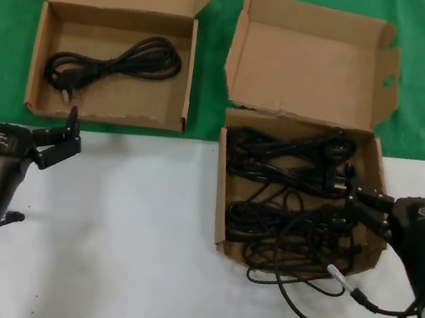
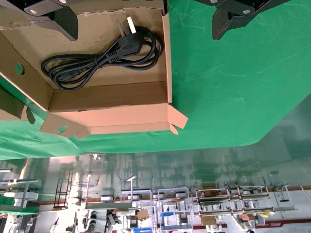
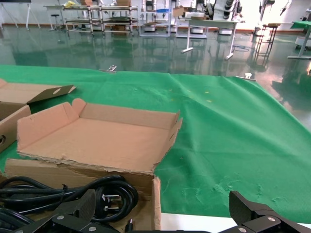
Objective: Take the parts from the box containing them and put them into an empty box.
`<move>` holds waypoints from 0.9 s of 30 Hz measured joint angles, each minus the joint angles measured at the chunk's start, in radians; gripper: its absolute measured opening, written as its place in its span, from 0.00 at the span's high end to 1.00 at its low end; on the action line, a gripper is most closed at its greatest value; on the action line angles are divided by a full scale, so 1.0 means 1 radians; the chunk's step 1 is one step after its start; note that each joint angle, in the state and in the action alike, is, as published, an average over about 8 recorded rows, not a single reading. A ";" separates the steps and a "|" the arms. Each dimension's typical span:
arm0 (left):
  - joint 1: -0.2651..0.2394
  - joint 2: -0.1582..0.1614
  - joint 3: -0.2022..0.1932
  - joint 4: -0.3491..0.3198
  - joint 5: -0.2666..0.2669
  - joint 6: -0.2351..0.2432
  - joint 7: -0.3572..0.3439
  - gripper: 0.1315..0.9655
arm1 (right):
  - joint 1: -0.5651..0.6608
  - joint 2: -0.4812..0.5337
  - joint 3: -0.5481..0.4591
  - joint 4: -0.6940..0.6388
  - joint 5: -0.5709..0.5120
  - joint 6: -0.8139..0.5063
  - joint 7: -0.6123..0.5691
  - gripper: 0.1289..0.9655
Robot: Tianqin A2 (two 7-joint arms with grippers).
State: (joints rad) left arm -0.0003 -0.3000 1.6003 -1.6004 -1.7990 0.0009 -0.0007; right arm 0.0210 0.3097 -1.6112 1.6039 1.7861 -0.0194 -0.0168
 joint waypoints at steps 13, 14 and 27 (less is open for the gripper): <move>0.000 0.000 0.000 0.000 0.000 0.000 0.000 0.00 | 0.000 0.000 0.000 0.000 0.000 0.000 0.000 0.00; 0.000 0.000 0.000 0.000 0.000 0.000 0.000 0.00 | 0.000 0.000 0.000 0.000 0.000 0.000 0.000 0.00; 0.000 0.000 0.000 0.000 0.000 0.000 0.000 0.00 | 0.000 0.000 0.000 0.000 0.000 0.000 0.000 0.00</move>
State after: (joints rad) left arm -0.0003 -0.3000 1.6003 -1.6004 -1.7990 0.0009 -0.0007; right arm 0.0210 0.3097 -1.6112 1.6039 1.7861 -0.0194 -0.0168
